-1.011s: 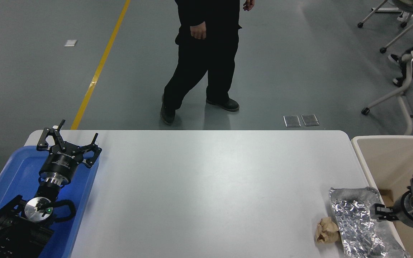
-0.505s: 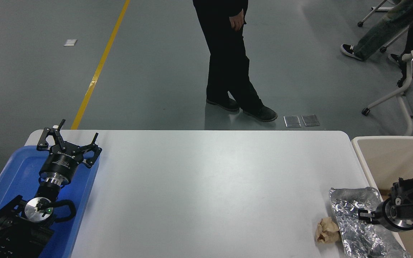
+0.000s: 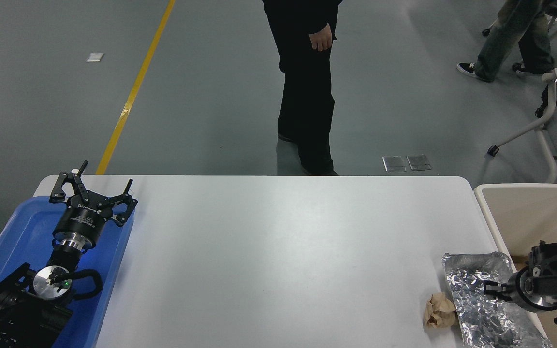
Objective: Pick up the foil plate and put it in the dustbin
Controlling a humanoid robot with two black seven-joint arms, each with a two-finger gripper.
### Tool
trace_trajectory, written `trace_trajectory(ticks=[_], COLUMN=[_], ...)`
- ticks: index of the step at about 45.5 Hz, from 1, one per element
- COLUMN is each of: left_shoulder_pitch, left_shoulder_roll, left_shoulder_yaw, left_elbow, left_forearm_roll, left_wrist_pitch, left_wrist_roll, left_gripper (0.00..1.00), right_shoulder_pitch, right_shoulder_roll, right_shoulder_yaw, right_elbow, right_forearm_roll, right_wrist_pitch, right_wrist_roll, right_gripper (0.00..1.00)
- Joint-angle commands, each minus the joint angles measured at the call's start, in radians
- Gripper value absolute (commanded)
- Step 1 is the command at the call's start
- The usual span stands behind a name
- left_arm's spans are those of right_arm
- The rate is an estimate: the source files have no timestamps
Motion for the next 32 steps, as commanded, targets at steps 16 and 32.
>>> trace_trajectory(ticks=[16,32], left_shoulder_pitch=[0.001,-0.001], left_shoulder_roll=[-0.001,0.000], left_shoulder_yaw=[0.000,0.000], left_elbow=[0.000,0.000], left_forearm_roll=[0.000,0.000], left_wrist_pitch=[0.000,0.000], left_wrist_roll=[0.001,0.001], left_gripper=[0.99,0.99], right_shoulder_pitch=[0.002,0.273], right_shoulder_roll=[-0.023,-0.126], right_shoulder_yaw=[0.039,-0.114], right_elbow=[0.002,0.187], right_forearm_roll=[0.073,0.093], right_wrist_pitch=[-0.010,0.010], right_wrist_roll=[0.006,0.121], right_gripper=[0.00,0.00])
